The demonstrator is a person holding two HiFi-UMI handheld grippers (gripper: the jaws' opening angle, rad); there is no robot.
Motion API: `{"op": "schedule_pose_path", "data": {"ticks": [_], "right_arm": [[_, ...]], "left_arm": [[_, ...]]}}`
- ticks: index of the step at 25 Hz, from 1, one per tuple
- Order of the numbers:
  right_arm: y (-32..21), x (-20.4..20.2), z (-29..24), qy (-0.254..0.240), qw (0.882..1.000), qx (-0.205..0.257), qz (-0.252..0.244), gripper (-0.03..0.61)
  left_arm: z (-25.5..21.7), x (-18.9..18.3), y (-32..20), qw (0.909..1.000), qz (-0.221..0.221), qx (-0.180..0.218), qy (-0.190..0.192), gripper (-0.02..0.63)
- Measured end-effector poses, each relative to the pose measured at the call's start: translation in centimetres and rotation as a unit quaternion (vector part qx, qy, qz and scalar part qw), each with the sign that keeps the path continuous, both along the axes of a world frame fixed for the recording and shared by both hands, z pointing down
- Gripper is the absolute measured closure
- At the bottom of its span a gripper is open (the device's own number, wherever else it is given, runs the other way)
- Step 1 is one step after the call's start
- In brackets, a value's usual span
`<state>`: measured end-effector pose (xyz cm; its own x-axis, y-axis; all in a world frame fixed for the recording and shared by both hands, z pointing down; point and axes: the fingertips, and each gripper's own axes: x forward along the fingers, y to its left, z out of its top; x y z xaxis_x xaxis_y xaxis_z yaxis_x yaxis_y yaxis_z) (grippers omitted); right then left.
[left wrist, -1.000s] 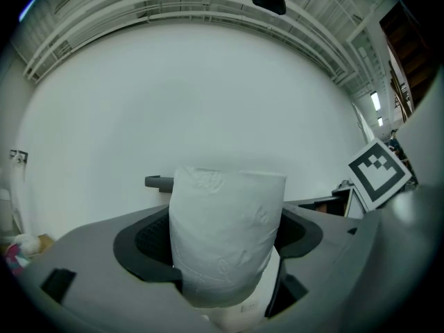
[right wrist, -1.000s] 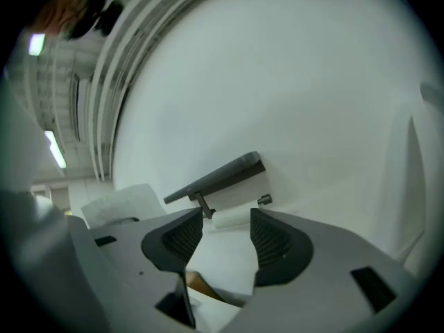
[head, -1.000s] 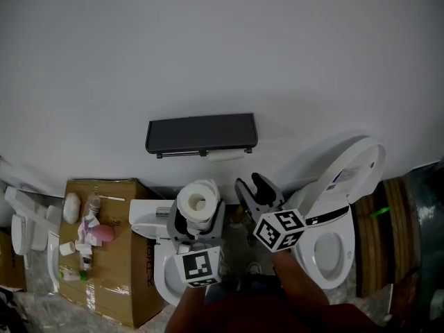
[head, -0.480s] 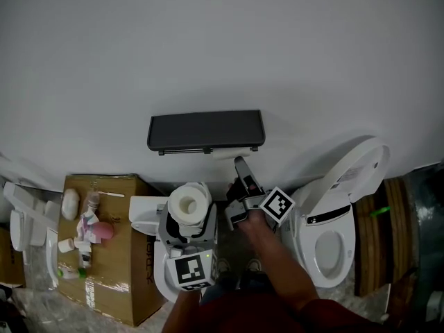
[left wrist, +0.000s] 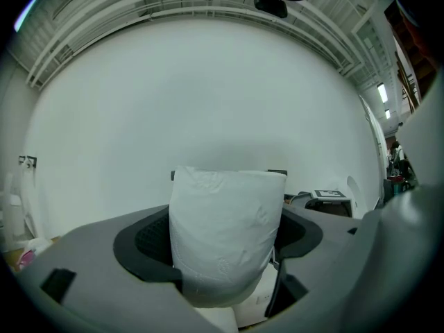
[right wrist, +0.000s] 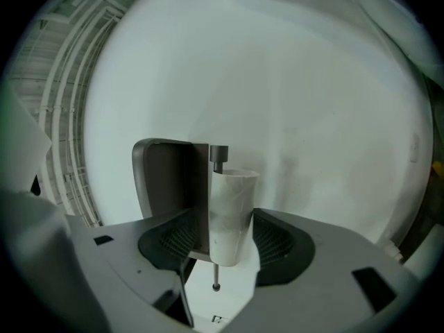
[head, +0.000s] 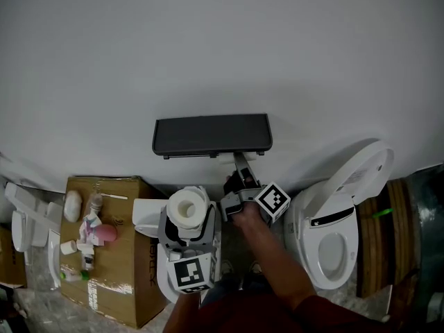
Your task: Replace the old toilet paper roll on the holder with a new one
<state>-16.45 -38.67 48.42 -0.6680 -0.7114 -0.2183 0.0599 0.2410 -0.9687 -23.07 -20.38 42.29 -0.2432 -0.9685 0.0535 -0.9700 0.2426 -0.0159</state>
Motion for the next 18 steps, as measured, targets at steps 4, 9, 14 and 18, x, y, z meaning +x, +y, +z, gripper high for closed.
{"op": "schedule_pose_path", "data": {"ticks": [4, 9, 14, 18], "right_arm": [[-0.4, 0.2, 0.4, 0.014, 1.000, -0.005, 0.022, 0.394], [-0.7, 0.5, 0.5, 0.004, 0.999, -0.011, 0.031, 0.396], [-1.5, 2.1, 0.4, 0.004, 0.998, -0.015, 0.054, 0.396], [-2.1, 3.8, 0.3, 0.004, 0.997, -0.010, 0.072, 0.396]], "left_arm": [[0.3, -0.5, 0.0, 1.0000, -0.001, -0.003, 0.000, 0.176], [0.3, -0.7, -0.4, 1.0000, 0.000, -0.005, 0.003, 0.176], [0.6, -0.8, -0.6, 1.0000, 0.007, -0.005, -0.001, 0.176], [0.4, -0.4, -1.2, 0.9999, 0.013, 0.000, 0.002, 0.176]]}}
